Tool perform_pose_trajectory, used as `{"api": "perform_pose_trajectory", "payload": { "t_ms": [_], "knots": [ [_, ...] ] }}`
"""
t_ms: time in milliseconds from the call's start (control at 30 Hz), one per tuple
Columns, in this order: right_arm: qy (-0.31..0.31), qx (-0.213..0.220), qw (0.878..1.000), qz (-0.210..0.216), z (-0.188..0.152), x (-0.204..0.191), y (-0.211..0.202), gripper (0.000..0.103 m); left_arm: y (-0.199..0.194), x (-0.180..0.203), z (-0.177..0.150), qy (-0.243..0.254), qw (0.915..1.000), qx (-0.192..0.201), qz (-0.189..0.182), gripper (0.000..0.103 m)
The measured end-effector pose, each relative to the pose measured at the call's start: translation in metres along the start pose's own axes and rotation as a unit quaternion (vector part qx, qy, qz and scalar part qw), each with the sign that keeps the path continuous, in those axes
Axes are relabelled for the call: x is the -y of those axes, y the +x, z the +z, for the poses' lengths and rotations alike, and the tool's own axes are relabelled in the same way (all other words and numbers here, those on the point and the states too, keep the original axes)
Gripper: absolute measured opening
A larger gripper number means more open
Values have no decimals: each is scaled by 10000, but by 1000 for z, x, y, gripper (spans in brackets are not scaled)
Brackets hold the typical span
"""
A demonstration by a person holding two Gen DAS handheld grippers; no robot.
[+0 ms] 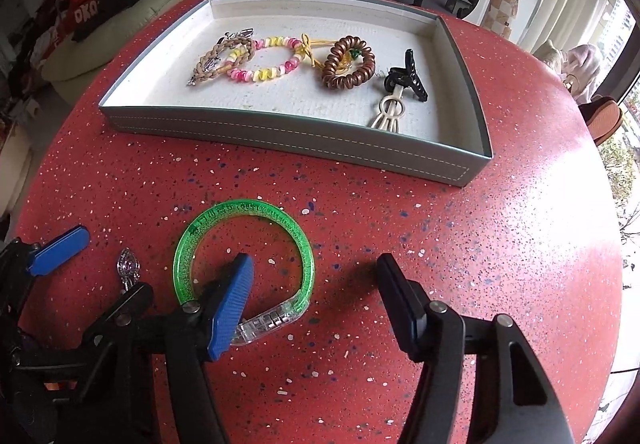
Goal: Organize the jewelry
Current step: 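Grasp the green bangle with the right tool while the left tool grasps the heart pendant, then carry the green bangle and heart pendant over the grey tray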
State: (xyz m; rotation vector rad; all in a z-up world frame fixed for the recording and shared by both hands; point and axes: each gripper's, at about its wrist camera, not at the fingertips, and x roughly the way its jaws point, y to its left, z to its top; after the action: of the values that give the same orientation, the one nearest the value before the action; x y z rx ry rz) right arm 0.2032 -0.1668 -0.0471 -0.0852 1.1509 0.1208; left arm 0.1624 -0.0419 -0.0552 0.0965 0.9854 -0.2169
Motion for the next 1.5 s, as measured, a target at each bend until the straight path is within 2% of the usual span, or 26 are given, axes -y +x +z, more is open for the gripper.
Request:
{"api": "perform_pose_trajectory", "payload": {
  "t_ms": [100,167,233,267,500,567,633,1067,1500],
  "knots": [
    [-21,8,10000,11,-1,-1,-2,62,-2,2,0,76,10000,-12,-56,66],
    [-43,14,10000,29,-2,-3,-3,55,-4,3,0,107,9999,-2,-73,52],
    [-64,25,10000,44,-2,-5,-3,51,-4,2,1,105,9999,-1,-86,44],
    [-67,29,10000,38,-2,-6,-3,49,-4,1,1,102,9999,1,-99,36],
    [-28,40,9999,93,-3,-10,-6,33,-5,-6,2,17,9994,14,-332,34],
    [-11,55,10000,82,-3,-10,-6,19,-6,-9,2,-27,9992,38,-400,34],
    [51,82,9999,117,-4,-8,-7,11,-8,-11,2,-61,9989,74,-452,34],
    [393,357,9982,288,-11,8,-28,9,-17,-25,8,-146,9980,188,-587,33],
    [566,438,9963,470,-12,15,-35,9,-29,-37,20,-296,9964,300,-732,33]
  ]
}}
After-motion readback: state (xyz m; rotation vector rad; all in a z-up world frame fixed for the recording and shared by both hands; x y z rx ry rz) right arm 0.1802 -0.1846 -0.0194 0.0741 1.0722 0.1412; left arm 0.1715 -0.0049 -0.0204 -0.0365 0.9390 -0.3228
